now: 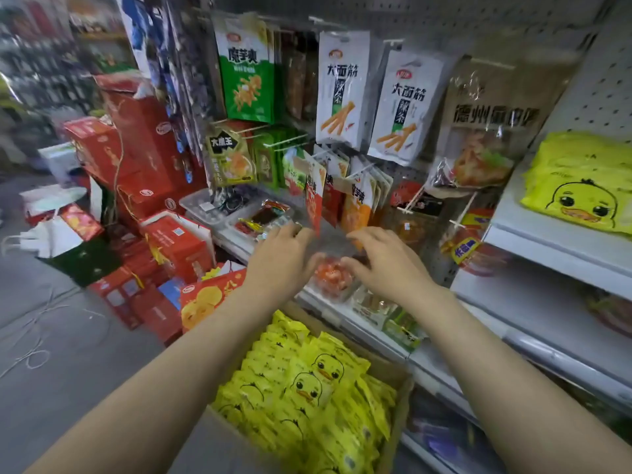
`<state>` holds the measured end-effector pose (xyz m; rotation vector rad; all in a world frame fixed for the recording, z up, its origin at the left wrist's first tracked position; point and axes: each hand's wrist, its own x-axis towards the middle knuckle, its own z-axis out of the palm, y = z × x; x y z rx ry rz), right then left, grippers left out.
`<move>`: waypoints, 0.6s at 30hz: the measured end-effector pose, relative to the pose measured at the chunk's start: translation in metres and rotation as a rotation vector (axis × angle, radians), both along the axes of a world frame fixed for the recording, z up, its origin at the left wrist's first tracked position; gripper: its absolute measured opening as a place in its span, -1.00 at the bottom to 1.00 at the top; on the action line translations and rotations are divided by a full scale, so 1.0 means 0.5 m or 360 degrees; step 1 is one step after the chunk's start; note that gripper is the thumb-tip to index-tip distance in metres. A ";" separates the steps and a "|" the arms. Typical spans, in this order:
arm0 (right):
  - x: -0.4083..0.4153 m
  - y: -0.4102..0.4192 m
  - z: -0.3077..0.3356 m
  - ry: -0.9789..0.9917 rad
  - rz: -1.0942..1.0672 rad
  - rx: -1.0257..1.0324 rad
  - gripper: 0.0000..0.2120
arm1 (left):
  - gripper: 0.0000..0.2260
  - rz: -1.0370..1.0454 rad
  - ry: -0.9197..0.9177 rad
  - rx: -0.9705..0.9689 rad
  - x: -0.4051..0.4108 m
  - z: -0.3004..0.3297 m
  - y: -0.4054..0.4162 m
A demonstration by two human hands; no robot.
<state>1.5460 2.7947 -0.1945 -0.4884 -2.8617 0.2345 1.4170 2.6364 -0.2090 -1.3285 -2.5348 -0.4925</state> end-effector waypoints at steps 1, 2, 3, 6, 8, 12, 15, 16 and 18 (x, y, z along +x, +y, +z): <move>-0.025 0.002 -0.022 -0.0032 -0.0036 -0.0030 -0.52 | -0.57 -0.0025 -0.0031 -0.0036 -0.027 -0.018 0.005; -0.046 0.003 -0.044 -0.0069 -0.0070 -0.0060 -0.53 | -0.56 -0.0059 -0.0064 -0.0066 -0.052 -0.040 0.011; -0.062 0.006 -0.066 -0.0113 -0.0100 -0.0083 -0.54 | -0.55 -0.0089 -0.0096 -0.0094 -0.072 -0.062 0.017; -0.091 0.015 -0.142 -0.0263 -0.0185 -0.0164 -0.52 | -0.61 -0.0162 -0.0217 -0.0155 -0.117 -0.144 0.036; -0.098 0.020 -0.201 -0.0371 -0.0231 -0.0229 -0.51 | -0.62 -0.0177 -0.0303 -0.0250 -0.131 -0.200 0.046; -0.096 0.028 -0.340 -0.0656 -0.0312 -0.0464 -0.51 | -0.62 -0.0219 -0.0557 -0.0449 -0.147 -0.335 0.055; -0.072 0.025 -0.439 -0.0844 -0.0299 -0.0626 -0.53 | -0.59 -0.0250 -0.0719 -0.0659 -0.151 -0.446 0.050; -0.062 0.023 -0.470 -0.0890 -0.0314 -0.0670 -0.52 | -0.58 -0.0267 -0.0775 -0.0709 -0.152 -0.481 0.048; -0.038 0.017 -0.535 -0.0987 -0.0396 -0.0769 -0.53 | -0.57 -0.0289 -0.0896 -0.0766 -0.150 -0.546 0.043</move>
